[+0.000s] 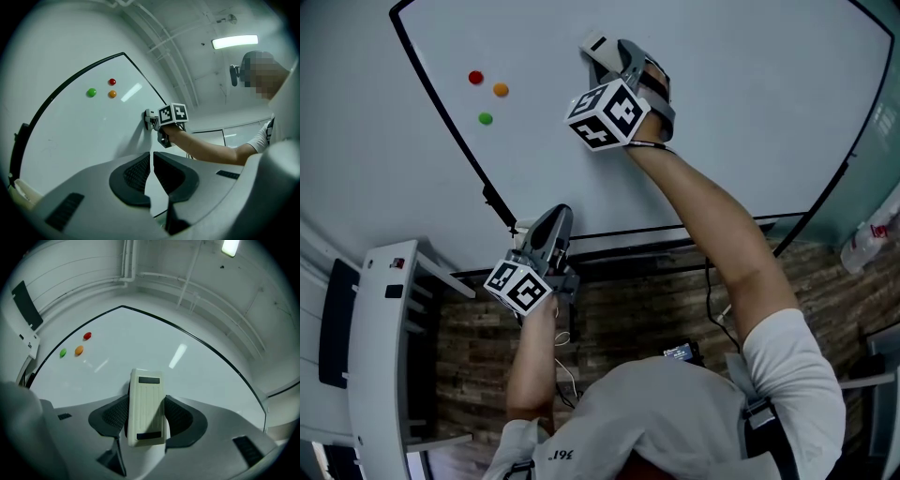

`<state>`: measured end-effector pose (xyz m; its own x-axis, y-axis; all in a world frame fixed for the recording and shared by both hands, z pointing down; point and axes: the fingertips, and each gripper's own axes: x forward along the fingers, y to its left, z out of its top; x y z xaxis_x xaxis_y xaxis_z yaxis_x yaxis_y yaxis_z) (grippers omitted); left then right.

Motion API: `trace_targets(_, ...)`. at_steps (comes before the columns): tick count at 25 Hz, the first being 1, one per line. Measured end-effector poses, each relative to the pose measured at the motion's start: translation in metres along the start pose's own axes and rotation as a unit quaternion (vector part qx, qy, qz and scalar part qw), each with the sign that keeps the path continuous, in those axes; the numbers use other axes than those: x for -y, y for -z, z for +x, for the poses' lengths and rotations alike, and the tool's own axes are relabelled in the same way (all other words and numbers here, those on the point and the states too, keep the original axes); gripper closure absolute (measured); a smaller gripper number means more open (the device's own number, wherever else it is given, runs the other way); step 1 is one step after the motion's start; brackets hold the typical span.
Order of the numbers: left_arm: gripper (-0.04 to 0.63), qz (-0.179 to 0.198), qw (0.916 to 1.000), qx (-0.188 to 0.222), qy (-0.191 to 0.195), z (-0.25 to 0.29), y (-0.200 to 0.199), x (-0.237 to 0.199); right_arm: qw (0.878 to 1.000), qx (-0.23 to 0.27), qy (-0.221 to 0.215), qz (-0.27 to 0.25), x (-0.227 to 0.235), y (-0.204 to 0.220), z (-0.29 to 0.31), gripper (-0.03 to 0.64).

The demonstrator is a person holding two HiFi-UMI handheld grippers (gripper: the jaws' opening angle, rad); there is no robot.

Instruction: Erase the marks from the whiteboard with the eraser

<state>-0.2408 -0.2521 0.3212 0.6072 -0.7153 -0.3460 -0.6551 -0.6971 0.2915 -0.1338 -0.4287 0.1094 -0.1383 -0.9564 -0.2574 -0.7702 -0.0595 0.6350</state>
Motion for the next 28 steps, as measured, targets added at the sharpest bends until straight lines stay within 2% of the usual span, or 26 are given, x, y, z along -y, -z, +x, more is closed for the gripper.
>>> trace_targets(10,0.581,-0.007,0.9999,-0.009,0.007,0.016,0.009,0.003,1.0,-0.015,0.003,0.012,0.014,0.011,0.004,0.364)
trace_targets(28,0.581,-0.013,0.999,-0.028,0.032,0.056,0.034,0.033,0.999,-0.036,0.028,0.029,0.082,0.062,-0.006,0.364)
